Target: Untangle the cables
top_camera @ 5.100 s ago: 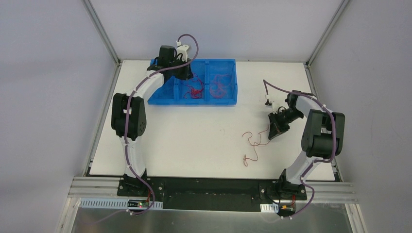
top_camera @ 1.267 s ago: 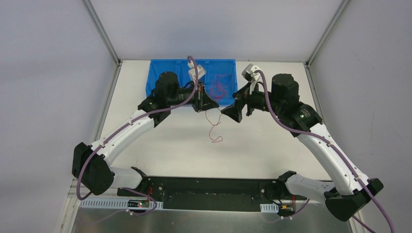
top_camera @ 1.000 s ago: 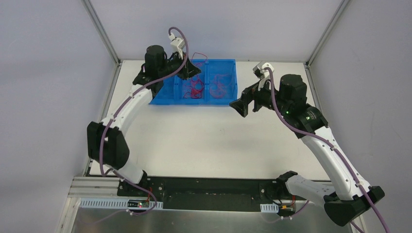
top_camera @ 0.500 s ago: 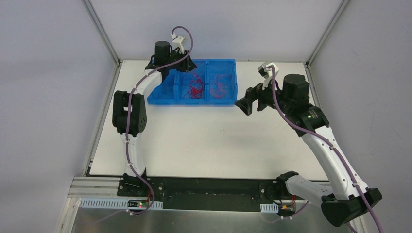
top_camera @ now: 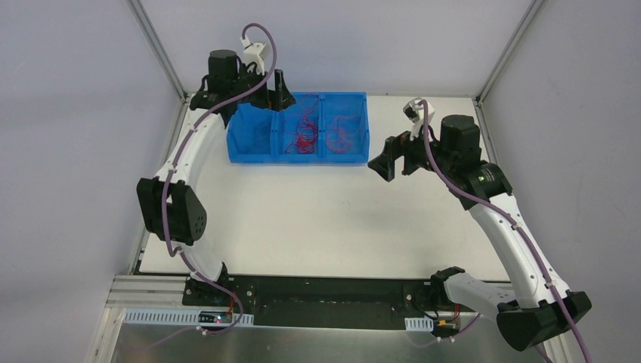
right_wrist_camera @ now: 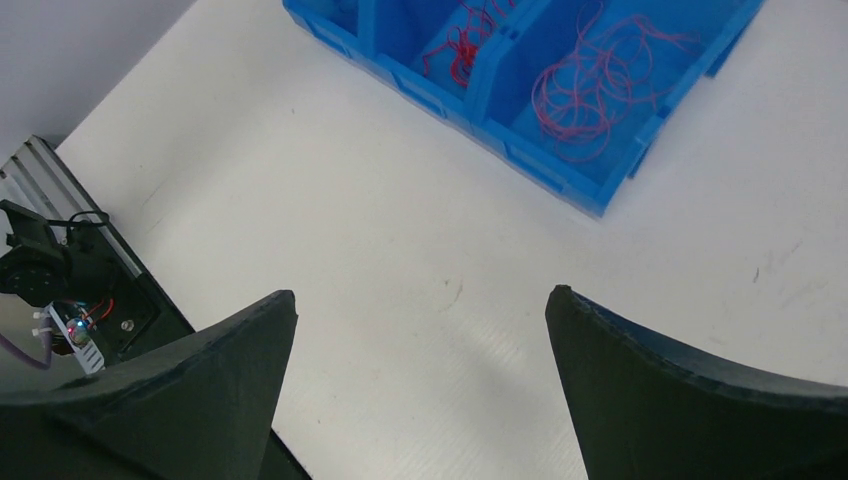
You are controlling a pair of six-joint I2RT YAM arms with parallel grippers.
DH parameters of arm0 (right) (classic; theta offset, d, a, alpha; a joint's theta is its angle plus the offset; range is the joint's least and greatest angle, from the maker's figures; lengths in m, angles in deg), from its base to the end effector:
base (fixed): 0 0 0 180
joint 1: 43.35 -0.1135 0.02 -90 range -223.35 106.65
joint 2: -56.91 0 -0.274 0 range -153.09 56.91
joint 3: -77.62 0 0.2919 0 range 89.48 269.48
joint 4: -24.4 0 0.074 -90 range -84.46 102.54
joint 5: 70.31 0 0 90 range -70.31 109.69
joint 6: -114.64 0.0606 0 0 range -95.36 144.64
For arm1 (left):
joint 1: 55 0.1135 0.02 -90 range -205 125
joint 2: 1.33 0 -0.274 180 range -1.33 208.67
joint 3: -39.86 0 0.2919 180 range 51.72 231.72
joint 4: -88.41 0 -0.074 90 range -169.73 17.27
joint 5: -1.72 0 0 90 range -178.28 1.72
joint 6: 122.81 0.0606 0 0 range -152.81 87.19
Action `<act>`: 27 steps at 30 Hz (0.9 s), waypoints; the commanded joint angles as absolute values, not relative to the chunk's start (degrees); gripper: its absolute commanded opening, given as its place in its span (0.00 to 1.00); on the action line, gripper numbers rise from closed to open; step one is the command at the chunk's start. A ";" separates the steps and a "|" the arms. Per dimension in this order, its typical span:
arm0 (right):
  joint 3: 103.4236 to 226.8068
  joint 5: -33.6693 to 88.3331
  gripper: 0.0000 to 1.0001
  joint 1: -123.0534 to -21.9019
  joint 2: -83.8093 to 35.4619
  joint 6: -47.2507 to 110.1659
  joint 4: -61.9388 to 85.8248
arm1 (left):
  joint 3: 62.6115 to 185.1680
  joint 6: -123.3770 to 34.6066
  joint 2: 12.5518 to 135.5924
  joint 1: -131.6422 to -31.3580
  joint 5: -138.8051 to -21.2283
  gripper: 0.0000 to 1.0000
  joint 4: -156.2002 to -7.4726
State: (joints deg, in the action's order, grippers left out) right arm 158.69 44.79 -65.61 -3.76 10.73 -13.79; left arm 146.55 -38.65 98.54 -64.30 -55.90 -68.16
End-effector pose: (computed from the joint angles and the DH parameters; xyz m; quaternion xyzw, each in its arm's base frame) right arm 0.2513 0.1306 0.4147 -0.3665 0.7099 0.2170 0.5609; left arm 0.4652 -0.1091 0.3823 0.1898 0.7646 -0.2972 0.5394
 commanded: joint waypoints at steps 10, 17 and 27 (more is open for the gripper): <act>155.09 38.25 0.99 -46.01 -9.55 16.90 -31.45 | 161.26 -27.71 94.85 -58.48 -70.20 0.99 -8.28; 146.69 37.92 0.99 -44.26 -11.38 18.10 -31.81 | 136.39 -32.43 80.30 -57.29 -72.75 0.99 -19.51; 144.96 38.95 0.99 -43.68 -8.04 19.53 -30.82 | 128.50 -32.62 76.21 -57.19 -73.43 0.99 -21.74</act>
